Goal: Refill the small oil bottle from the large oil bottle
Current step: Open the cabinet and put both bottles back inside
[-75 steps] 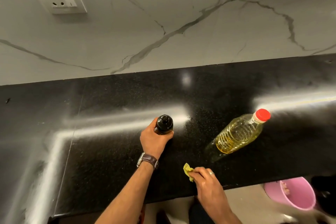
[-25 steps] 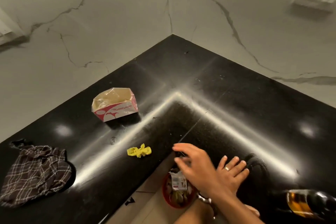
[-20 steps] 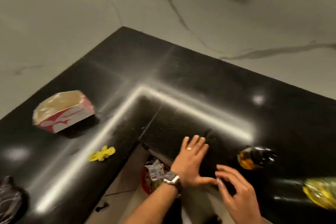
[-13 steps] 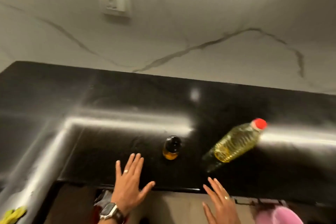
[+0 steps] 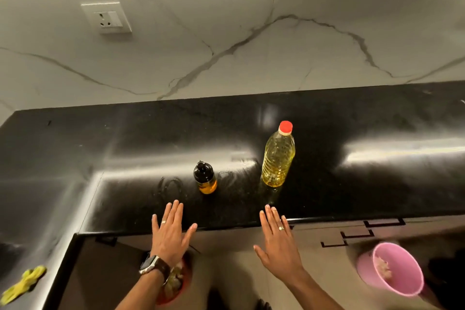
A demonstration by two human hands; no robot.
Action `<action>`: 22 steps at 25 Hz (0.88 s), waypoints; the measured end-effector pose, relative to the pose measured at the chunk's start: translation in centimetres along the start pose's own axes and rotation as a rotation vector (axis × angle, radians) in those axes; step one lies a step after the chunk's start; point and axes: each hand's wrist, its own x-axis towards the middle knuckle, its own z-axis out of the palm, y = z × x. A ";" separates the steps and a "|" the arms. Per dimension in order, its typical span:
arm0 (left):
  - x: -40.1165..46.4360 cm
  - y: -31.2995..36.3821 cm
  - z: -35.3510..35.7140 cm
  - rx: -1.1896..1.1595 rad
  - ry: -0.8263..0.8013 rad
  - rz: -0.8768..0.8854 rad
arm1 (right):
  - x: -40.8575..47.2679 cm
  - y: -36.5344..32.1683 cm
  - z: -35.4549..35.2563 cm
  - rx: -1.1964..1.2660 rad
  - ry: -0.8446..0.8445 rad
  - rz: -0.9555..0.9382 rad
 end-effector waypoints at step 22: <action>20.9 14.2 -46.1 0.157 0.976 0.335 | 18.7 -3.5 -53.9 0.468 1.056 0.028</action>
